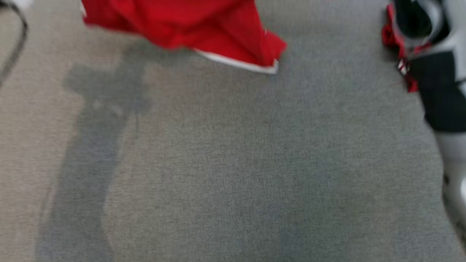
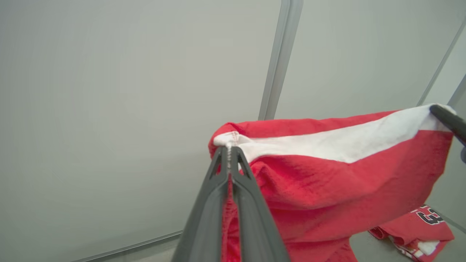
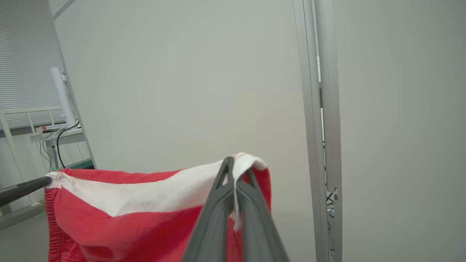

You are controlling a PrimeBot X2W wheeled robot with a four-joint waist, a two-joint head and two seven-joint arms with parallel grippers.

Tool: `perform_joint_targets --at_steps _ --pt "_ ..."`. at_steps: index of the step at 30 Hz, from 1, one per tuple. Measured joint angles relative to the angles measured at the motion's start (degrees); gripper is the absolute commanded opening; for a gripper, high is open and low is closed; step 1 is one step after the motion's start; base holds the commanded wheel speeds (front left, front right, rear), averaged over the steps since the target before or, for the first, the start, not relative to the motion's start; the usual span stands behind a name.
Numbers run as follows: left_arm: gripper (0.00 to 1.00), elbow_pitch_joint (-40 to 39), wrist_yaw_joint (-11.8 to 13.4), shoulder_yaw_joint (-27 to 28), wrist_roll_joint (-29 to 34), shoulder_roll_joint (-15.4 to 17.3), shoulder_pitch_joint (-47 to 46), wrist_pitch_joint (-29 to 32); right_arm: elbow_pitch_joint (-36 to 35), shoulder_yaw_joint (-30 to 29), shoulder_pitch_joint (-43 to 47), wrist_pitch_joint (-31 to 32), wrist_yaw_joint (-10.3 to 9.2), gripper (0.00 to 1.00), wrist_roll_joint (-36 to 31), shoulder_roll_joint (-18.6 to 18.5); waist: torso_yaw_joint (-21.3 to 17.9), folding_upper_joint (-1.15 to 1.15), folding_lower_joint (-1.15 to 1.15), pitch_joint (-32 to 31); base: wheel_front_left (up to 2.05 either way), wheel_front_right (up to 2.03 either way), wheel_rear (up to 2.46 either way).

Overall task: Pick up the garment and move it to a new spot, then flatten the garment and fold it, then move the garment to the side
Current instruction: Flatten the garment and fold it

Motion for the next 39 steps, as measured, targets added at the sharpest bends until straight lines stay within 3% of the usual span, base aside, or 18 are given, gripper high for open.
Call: perform_joint_targets --at_steps 5,10,18,22,25,29,39 --pt "0.00 6.08 -0.18 -3.72 1.12 1.59 -16.13 -1.59 6.69 -2.56 -16.34 -3.85 0.00 0.00 -0.12 0.87 -0.69 0.00 0.00 7.83 0.00 0.00 0.00" --pt "0.00 12.79 -0.22 -4.75 1.03 0.77 -27.38 -8.80 11.91 -5.25 -27.15 -8.86 0.01 0.00 -1.20 2.13 -1.36 0.00 0.00 13.64 0.00 0.00 0.00" --pt "0.00 17.60 -0.21 -13.35 -4.46 0.45 -28.37 -9.79 15.14 -0.76 -29.06 -10.17 0.00 0.00 -1.49 3.08 -1.77 0.00 0.00 15.66 0.00 0.00 0.00" --pt "0.00 16.47 -0.21 -20.60 -8.02 1.46 -20.92 -8.69 13.04 6.19 -20.79 -10.25 0.00 0.00 0.97 1.75 -1.30 0.00 0.00 14.19 0.00 0.00 0.00" --pt "0.00 14.34 -0.21 -26.43 -9.75 3.24 -15.13 -8.54 9.26 11.79 -12.79 -10.24 0.00 0.00 3.38 -2.37 -1.03 0.00 0.00 12.12 0.00 0.00 0.00" --pt "0.00 10.36 -0.21 -30.18 -16.21 5.44 -6.19 -9.50 4.39 16.70 -0.34 -10.24 0.00 0.00 6.99 -7.01 -1.11 0.00 0.00 8.27 0.00 0.00 0.00" --pt "0.00 -4.83 0.16 -38.41 -21.92 12.88 16.01 -13.35 -10.02 21.61 27.35 -3.81 0.00 0.00 15.25 -19.42 -1.41 0.00 0.00 -5.00 0.00 0.00 0.00"
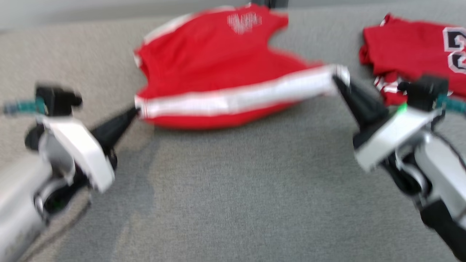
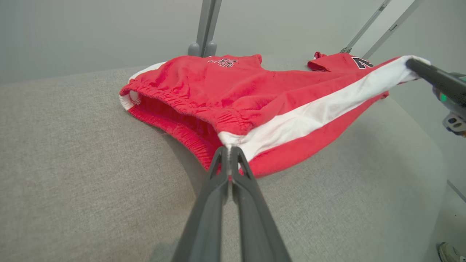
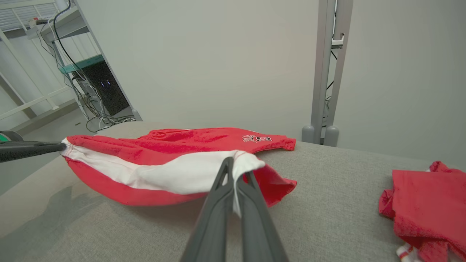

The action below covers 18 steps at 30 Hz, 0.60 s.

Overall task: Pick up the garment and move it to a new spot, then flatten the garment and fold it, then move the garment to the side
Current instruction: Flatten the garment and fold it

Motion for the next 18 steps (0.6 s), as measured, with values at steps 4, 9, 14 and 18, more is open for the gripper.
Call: perform_joint_targets --at_steps 4,9,14,18 --pt "0.00 -7.09 2.90 -1.97 -2.21 2.75 8.17 -0.81 -7.25 -0.81 10.11 5.08 0.01 0.00 2.45 -4.48 -0.15 0.00 0.00 -5.23 0.00 0.00 0.00" --pt "0.00 -17.59 7.66 -4.44 -4.28 7.10 16.16 -0.92 -15.38 -5.63 22.27 11.90 0.00 0.00 3.59 -8.71 -0.56 0.00 0.00 -10.05 0.00 0.00 0.00" --pt "0.00 -27.02 11.37 -6.00 -5.90 11.27 21.51 -1.09 -23.65 -13.76 34.62 17.66 0.00 0.00 3.63 -9.64 -1.12 0.00 0.00 -12.44 0.00 0.00 0.00" --pt "0.00 -30.33 13.29 -5.73 -6.39 12.60 22.29 -1.48 -29.04 -20.30 40.46 20.96 0.00 0.00 1.12 -7.15 -0.89 0.00 0.00 -12.77 0.00 0.00 0.00"
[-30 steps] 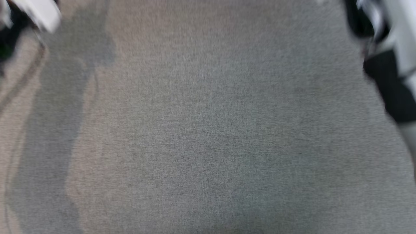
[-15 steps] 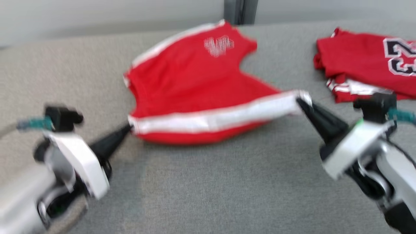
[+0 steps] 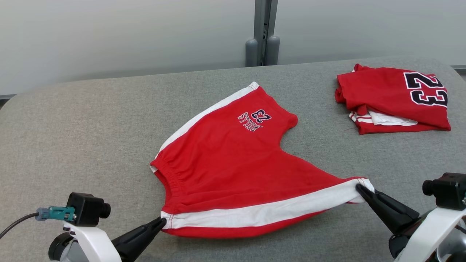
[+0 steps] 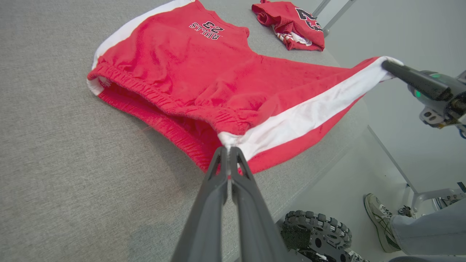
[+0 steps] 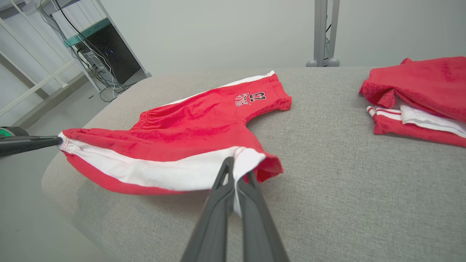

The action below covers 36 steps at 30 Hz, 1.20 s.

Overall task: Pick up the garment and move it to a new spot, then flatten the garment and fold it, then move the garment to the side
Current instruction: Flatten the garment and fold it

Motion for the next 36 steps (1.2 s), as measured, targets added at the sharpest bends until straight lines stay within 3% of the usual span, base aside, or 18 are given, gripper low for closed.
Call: perform_joint_targets --at_steps 4,8,14,24,36 --pt "0.00 -0.44 0.31 0.53 -0.55 -0.04 -0.55 0.85 -2.75 -2.74 0.50 3.33 0.00 0.00 -2.97 3.42 0.37 0.00 0.00 0.18 0.00 0.00 0.00" --pt "0.00 2.15 -1.40 2.81 -3.15 -0.37 -3.60 2.77 -1.25 -3.08 -4.86 5.93 0.00 0.00 -2.89 6.48 0.71 0.00 0.00 1.62 0.00 0.00 0.00" --pt "0.00 10.54 -7.13 7.15 -14.60 -4.22 -9.93 10.48 6.61 -3.36 -16.99 8.51 0.00 0.00 -1.36 7.38 2.55 0.00 0.00 5.43 0.00 0.00 0.00" --pt "0.00 27.40 -11.74 12.52 -23.86 -10.84 -23.95 23.83 22.03 1.44 -38.98 9.91 0.00 0.00 0.71 8.78 6.03 0.00 0.00 14.93 0.00 0.00 0.00" --pt "0.00 36.04 -13.28 12.80 -23.42 -15.30 -33.68 34.68 39.04 11.29 -58.53 5.38 0.00 0.00 0.71 11.10 9.25 0.00 0.00 25.61 0.00 0.00 0.00"
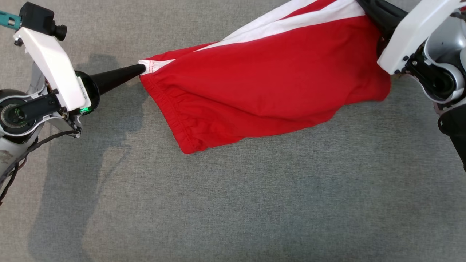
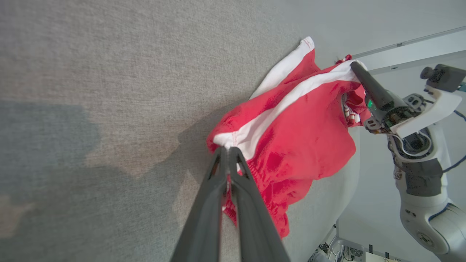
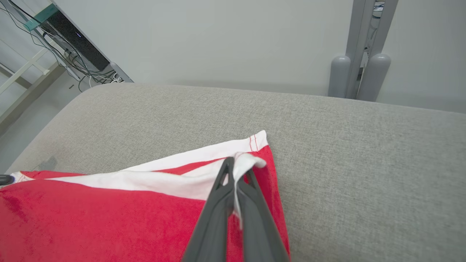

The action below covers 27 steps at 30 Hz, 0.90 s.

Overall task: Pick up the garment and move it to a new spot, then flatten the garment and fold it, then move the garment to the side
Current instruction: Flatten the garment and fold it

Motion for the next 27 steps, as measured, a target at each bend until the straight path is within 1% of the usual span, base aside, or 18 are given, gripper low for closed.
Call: perform_joint_targets --at_steps 9,16,17,18,19,24,27 --pt "0.00 2.02 -0.18 0.57 1.38 -2.48 -1.35 1.87 7.94 6.51 -7.97 -5.20 0.00 0.00 1.97 0.92 1.43 0.00 0.00 1.64 0.00 0.00 0.00" --pt "0.00 3.55 -0.27 1.44 3.00 -3.21 -1.33 1.86 12.83 10.94 -11.02 -10.21 0.00 0.01 3.22 1.55 1.84 0.00 0.00 1.82 0.00 0.00 0.00" --pt "0.00 3.85 -0.27 1.37 3.49 -3.25 -1.32 1.94 13.49 11.35 -11.11 -10.89 0.00 0.33 3.76 1.81 1.84 0.00 0.00 1.76 0.00 0.00 0.00" --pt "0.27 4.14 -0.27 1.35 3.99 -3.33 -1.30 1.96 14.30 11.83 -11.12 -11.40 0.00 0.78 4.32 2.13 1.82 0.00 0.00 1.66 0.00 0.00 0.00" --pt "1.00 4.55 -0.34 1.36 4.42 -3.42 -1.27 1.83 15.06 12.27 -11.12 -11.93 0.00 1.00 4.67 2.44 1.79 0.00 0.00 1.52 0.00 0.00 0.00" --pt "1.00 5.88 -0.34 1.24 5.82 -3.72 -0.42 1.78 17.50 14.69 -11.00 -14.12 0.00 1.00 7.02 3.58 1.36 0.00 0.00 0.04 0.00 0.00 0.00" --pt "1.00 6.03 -0.34 1.25 6.12 -3.42 0.94 1.78 17.92 16.28 -10.51 -15.77 0.00 1.00 8.53 3.59 0.99 0.00 0.00 -1.53 0.00 0.00 0.00"
